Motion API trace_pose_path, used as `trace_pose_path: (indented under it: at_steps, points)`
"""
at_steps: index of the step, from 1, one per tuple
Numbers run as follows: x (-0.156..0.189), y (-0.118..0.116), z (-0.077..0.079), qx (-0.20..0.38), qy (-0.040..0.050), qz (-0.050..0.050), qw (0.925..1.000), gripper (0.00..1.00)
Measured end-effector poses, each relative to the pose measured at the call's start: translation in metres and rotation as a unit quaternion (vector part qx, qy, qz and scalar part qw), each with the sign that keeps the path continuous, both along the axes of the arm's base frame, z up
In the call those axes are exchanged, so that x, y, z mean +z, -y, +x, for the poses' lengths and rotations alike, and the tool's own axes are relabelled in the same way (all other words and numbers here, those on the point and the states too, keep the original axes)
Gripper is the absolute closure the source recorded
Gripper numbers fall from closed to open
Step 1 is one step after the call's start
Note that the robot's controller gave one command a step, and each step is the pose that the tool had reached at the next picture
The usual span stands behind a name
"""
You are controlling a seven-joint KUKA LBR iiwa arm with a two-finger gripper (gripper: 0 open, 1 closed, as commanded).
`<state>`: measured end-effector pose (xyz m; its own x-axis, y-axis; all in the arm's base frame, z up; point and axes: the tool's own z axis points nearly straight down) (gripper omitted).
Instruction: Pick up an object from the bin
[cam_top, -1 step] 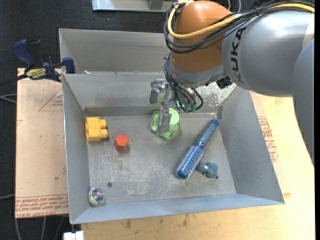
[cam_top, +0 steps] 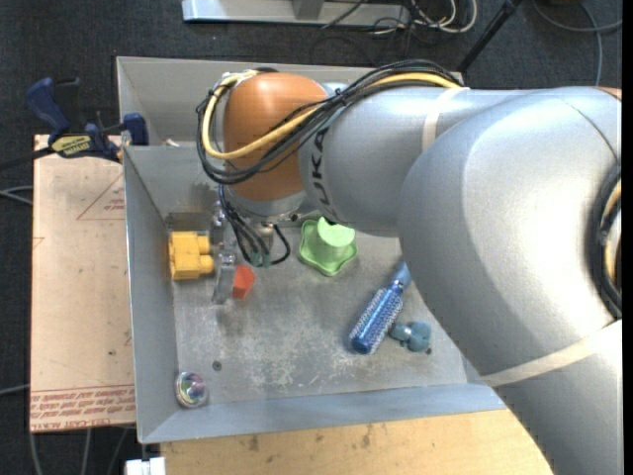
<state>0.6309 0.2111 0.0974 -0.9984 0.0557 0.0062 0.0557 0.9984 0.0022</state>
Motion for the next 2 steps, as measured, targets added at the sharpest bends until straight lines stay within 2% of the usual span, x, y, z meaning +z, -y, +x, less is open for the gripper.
trace_pose_path:
  at_steps: [1,2]
  points:
    - [-0.0286,-0.0369,0.0016,-0.138,0.0028,-0.001,0.9904,0.00]
    - [-0.0276,-0.0355,0.0025,-0.138,0.0037,-0.001,0.9904,1.00]
